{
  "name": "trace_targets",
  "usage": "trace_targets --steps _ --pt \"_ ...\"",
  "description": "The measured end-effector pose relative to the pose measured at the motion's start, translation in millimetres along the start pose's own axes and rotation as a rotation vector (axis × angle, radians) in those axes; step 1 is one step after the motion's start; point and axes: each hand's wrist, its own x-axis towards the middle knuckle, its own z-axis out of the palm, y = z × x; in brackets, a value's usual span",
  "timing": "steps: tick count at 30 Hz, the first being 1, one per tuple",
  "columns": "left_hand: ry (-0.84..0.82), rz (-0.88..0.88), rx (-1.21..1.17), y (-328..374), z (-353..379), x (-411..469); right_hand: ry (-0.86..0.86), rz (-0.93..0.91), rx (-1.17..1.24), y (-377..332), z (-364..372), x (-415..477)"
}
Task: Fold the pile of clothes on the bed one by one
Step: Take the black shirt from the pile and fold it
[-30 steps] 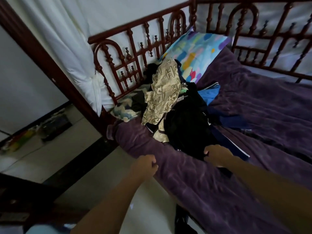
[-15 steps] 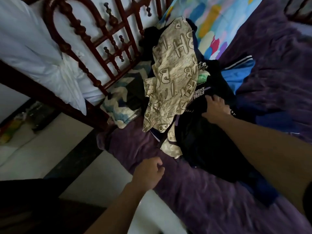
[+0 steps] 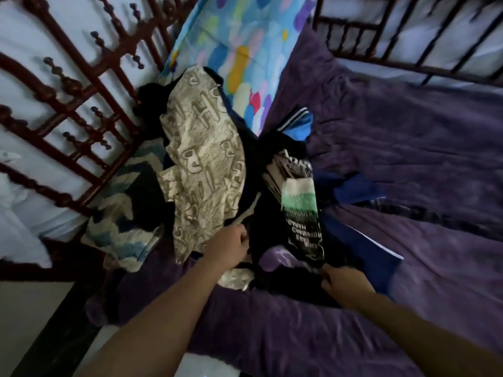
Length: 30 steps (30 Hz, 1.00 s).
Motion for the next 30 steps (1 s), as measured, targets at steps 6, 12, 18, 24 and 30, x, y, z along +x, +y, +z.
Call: trace_targets --steps 6,12,18,24,30 --pt "-0.067 0.209 0.146 38.5 34.2 47.9 -0.31 0.273 0.041 68.5 92.6 -86.8" --pt "-0.31 0.21 0.195 49.1 77.1 41.1 0.002 0.464 0.369 79.0 59.9 -42.5" --pt "-0.187 0.216 0.131 47.0 74.3 66.5 0.389 0.659 1.07 84.1 -15.4 89.7" --pt "0.135 0.386 0.001 92.8 68.6 117.1 0.466 0.237 0.766 19.5 16.0 64.7" --pt "-0.224 0.449 0.657 107.6 86.2 112.9 0.007 -0.036 0.6 5.6 69.9 -11.0"
